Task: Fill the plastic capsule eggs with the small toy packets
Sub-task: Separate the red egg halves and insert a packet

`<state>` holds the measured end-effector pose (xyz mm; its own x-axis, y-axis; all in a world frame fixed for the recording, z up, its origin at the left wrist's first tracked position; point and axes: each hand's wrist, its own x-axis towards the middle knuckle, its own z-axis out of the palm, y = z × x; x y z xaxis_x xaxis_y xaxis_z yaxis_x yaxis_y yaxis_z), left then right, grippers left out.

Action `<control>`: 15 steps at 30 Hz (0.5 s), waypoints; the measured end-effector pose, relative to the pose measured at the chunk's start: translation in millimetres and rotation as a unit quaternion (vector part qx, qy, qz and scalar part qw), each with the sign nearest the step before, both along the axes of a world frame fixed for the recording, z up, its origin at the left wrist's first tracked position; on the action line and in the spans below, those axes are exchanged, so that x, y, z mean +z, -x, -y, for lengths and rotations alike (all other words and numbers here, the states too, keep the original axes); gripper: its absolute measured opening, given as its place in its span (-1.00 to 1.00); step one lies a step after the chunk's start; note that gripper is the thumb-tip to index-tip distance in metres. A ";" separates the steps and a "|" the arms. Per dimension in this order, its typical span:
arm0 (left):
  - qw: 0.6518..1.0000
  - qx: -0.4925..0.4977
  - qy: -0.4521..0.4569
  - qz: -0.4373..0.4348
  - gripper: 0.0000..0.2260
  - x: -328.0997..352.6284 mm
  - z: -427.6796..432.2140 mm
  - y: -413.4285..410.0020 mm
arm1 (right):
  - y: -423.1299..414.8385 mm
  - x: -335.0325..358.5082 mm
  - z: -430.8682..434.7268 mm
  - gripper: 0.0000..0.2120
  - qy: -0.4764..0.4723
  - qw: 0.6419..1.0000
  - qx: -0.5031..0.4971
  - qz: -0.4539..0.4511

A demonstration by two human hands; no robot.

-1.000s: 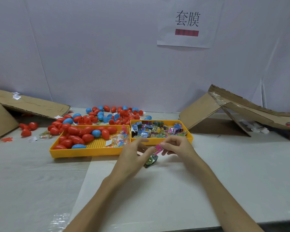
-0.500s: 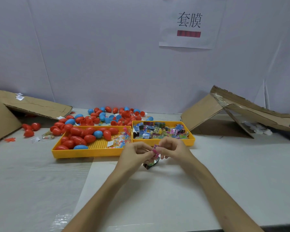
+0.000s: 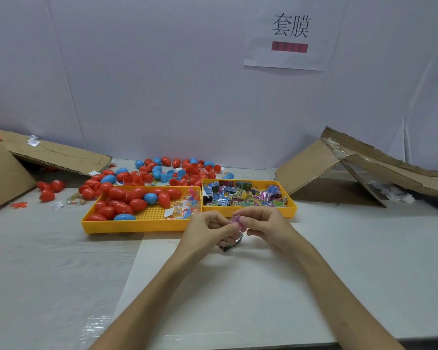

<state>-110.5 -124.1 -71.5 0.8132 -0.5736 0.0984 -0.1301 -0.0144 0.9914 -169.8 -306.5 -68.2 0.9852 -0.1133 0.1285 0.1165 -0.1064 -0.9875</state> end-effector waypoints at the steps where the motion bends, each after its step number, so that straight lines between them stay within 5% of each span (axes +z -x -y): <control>1: 1.000 -0.006 0.008 -0.005 -0.85 0.8 -0.2 0.3 | 0.4 1.1 0.0 -0.83 -0.001 1.000 -0.002 0.001; 15: 0.998 0.016 0.015 -0.063 -0.74 1.0 -2.2 -3.6 | 0.8 2.4 -2.6 -0.85 -0.127 0.991 0.027 0.019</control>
